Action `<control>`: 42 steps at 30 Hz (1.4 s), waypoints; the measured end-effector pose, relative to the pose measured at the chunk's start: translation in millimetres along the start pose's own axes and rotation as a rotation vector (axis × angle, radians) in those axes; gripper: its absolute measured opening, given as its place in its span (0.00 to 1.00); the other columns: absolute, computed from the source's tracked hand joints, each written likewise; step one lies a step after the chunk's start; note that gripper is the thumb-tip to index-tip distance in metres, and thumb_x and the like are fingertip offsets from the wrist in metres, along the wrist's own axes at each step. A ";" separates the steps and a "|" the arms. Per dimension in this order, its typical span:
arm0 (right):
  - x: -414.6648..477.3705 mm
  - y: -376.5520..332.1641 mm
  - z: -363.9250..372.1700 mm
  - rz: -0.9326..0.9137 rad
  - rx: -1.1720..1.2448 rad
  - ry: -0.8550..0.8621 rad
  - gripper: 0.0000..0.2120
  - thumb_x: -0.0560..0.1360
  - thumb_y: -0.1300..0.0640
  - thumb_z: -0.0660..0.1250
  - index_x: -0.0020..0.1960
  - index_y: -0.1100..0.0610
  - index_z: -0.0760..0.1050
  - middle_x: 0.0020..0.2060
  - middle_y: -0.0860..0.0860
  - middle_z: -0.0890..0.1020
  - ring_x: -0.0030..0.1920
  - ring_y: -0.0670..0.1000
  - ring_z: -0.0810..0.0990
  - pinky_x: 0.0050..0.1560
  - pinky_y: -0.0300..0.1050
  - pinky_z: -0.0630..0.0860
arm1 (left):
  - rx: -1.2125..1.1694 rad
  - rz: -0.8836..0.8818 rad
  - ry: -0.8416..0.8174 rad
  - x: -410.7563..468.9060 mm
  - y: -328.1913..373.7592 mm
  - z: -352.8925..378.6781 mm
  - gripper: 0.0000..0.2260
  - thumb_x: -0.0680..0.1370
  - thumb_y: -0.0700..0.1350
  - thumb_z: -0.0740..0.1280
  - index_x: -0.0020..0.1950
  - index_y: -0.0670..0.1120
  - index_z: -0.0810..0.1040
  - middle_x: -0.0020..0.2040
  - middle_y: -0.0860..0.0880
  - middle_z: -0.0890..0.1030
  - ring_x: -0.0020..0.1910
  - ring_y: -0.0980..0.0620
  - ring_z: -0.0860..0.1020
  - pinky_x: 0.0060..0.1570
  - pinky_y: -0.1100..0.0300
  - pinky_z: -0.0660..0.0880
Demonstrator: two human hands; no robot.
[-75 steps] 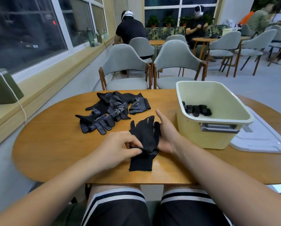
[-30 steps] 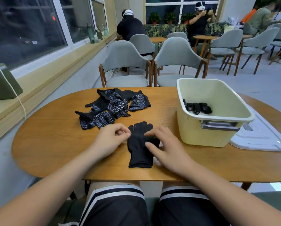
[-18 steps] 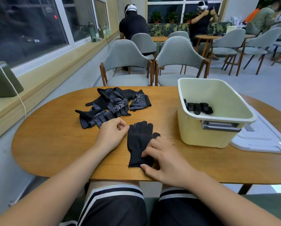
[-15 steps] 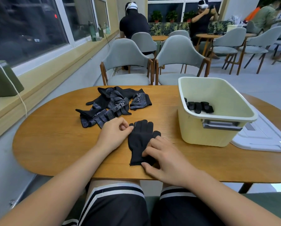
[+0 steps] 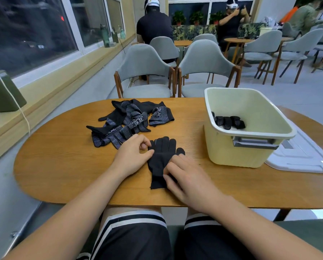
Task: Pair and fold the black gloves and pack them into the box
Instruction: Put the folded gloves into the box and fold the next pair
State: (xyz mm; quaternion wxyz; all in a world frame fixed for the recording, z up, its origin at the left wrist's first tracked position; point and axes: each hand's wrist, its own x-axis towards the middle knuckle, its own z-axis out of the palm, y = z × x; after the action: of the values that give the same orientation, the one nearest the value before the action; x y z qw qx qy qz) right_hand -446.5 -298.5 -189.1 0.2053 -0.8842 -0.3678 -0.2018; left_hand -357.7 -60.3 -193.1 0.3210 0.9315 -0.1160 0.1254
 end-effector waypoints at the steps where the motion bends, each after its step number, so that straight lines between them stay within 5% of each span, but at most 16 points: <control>1: -0.2 -1.7 0.2 -0.024 -0.019 -0.006 0.08 0.86 0.53 0.63 0.51 0.55 0.76 0.48 0.49 0.75 0.47 0.52 0.71 0.49 0.51 0.71 | -0.001 0.007 0.000 0.1 -0.6 0.3 0.07 0.77 0.51 0.75 0.50 0.58 0.78 0.47 0.57 0.77 0.44 0.60 0.75 0.51 0.51 0.80; 14: -6.3 -7.3 0.4 -0.095 -0.059 -0.090 0.09 0.85 0.49 0.64 0.50 0.53 0.74 0.46 0.49 0.72 0.45 0.51 0.69 0.45 0.48 0.69 | 0.020 0.037 0.034 20.2 -1.2 3.8 0.04 0.80 0.47 0.74 0.54 0.55 0.83 0.49 0.58 0.77 0.45 0.61 0.76 0.49 0.61 0.74; 22: -6.8 -7.5 -0.8 -0.055 -0.035 -0.104 0.09 0.86 0.48 0.63 0.51 0.52 0.75 0.47 0.48 0.73 0.46 0.50 0.70 0.44 0.50 0.73 | 0.178 0.091 -0.194 70.2 20.3 -1.0 0.09 0.80 0.52 0.75 0.59 0.55 0.86 0.54 0.55 0.78 0.51 0.55 0.79 0.56 0.56 0.75; 29: -6.4 -7.8 -2.3 -0.043 -0.043 -0.119 0.09 0.86 0.47 0.63 0.52 0.51 0.75 0.48 0.47 0.73 0.47 0.48 0.70 0.44 0.47 0.72 | 0.308 0.098 -0.266 87.6 30.7 -4.8 0.03 0.77 0.49 0.79 0.50 0.53 0.88 0.53 0.55 0.78 0.52 0.54 0.75 0.52 0.59 0.71; 34: -6.4 -7.7 -1.9 -0.035 -0.043 -0.115 0.09 0.85 0.46 0.63 0.52 0.51 0.75 0.48 0.47 0.73 0.47 0.48 0.70 0.44 0.47 0.72 | 0.266 0.052 -0.271 89.4 32.0 -3.3 0.02 0.76 0.46 0.80 0.44 0.51 0.89 0.48 0.57 0.82 0.46 0.61 0.79 0.40 0.69 0.68; 42: -6.4 -7.2 -1.5 -0.036 -0.031 -0.110 0.09 0.85 0.47 0.64 0.51 0.51 0.74 0.47 0.47 0.72 0.46 0.49 0.70 0.44 0.48 0.72 | 0.145 -0.084 -0.254 93.6 19.0 -13.3 0.05 0.74 0.48 0.80 0.39 0.53 0.88 0.41 0.57 0.87 0.46 0.60 0.83 0.47 0.59 0.77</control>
State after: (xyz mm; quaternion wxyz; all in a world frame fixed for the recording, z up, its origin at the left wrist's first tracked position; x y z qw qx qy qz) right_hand -456.2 -298.3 -189.5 0.1675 -0.8902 -0.3914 -0.1624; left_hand -277.3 -79.2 -143.2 0.2404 0.9647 -0.1072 0.0009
